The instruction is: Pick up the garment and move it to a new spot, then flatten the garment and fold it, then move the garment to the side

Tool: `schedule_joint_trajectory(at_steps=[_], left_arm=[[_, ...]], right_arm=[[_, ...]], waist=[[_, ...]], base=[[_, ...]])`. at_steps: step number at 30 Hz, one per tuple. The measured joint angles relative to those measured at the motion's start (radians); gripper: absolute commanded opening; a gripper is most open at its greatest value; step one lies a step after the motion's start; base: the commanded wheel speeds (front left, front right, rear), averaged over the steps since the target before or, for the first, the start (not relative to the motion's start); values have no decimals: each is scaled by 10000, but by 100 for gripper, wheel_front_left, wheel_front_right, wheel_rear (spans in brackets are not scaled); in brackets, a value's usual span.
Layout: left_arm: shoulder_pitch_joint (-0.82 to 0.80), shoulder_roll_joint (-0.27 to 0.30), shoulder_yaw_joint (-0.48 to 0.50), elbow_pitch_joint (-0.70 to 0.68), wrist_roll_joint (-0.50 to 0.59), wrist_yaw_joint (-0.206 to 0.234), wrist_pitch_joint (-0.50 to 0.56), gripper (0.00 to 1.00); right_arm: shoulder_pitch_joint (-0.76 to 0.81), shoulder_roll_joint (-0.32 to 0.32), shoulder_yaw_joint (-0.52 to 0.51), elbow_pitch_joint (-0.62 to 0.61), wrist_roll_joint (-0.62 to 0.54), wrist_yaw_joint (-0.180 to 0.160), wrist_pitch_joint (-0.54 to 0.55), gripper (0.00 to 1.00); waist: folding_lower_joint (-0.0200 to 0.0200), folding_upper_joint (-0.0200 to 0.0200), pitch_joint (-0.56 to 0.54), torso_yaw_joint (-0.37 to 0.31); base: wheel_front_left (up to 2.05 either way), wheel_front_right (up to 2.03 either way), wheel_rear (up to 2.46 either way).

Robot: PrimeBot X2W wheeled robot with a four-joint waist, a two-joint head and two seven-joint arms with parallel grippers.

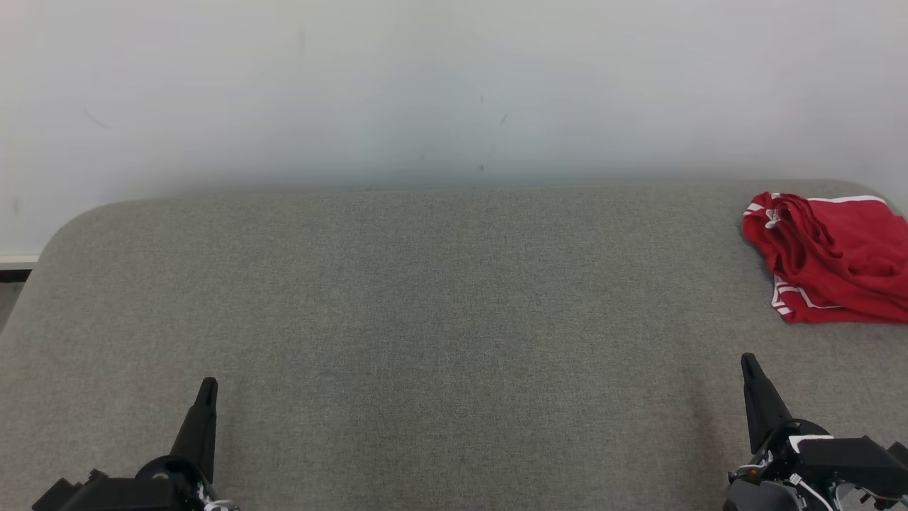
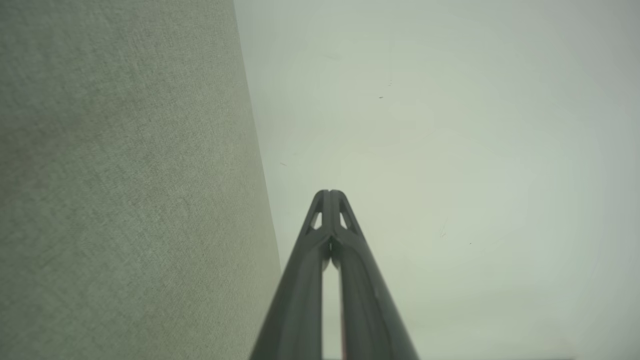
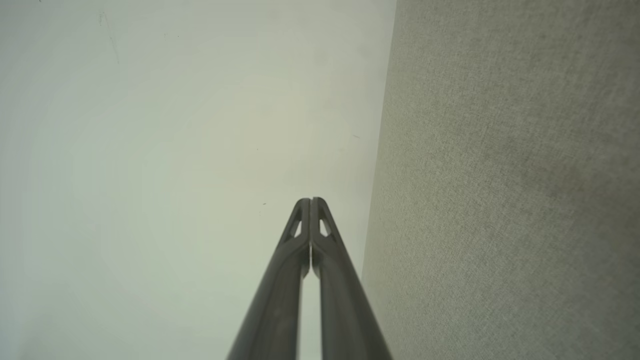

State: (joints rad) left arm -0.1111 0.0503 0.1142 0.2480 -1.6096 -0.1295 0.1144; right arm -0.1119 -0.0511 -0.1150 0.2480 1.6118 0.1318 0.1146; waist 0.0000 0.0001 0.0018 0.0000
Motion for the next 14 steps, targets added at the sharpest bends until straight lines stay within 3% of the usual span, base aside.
schedule_joint_trajectory(at_steps=[14], left_arm=[[0,0,0,0,0,-2,0,0]], right_arm=[[0,0,0,0,0,0,0,0]], waist=[[0,0,0,0]], base=[[0,0,0]])
